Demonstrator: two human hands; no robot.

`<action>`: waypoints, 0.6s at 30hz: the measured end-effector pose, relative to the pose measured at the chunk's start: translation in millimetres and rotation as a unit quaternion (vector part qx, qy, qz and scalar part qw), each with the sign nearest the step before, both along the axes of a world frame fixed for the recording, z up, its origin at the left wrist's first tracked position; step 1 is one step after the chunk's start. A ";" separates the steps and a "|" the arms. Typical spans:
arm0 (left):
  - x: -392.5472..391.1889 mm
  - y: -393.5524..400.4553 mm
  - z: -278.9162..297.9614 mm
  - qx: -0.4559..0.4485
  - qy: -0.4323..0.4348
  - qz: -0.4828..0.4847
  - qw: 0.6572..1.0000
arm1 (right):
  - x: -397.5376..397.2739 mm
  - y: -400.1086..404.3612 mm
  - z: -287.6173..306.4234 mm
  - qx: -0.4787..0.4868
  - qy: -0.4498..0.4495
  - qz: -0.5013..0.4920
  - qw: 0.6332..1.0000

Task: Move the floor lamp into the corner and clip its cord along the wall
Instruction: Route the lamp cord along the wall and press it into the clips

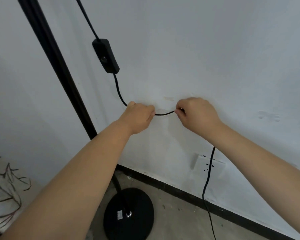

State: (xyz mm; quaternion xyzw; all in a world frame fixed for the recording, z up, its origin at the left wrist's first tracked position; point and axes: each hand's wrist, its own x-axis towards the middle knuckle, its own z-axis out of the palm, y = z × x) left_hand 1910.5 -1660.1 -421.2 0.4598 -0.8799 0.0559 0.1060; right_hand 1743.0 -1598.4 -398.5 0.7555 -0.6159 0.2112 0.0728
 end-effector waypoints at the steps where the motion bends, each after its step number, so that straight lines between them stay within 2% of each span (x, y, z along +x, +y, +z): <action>1: 0.5 0.0 -0.1 0.003 -0.009 -0.005 1.000 | 2.4 -0.3 0.2 0.001 0.020 -0.008 1.000; 5: -0.6 -1.3 -2.4 -0.022 -0.107 -0.018 0.994 | 6.1 -5.6 1.2 0.014 0.081 -0.029 0.996; 9: -10.6 -1.2 -6.5 -0.017 -0.166 0.026 0.986 | 16.5 -11.0 -1.0 0.039 0.120 -0.032 0.991; 15: -24.0 0.9 -3.5 -0.008 -0.106 0.086 0.991 | 19.5 -13.9 -1.1 0.019 0.123 -0.049 0.991; 18: -24.9 6.4 0.4 0.015 -0.047 0.098 0.994 | 17.9 -11.7 -4.7 0.014 0.110 -0.062 0.992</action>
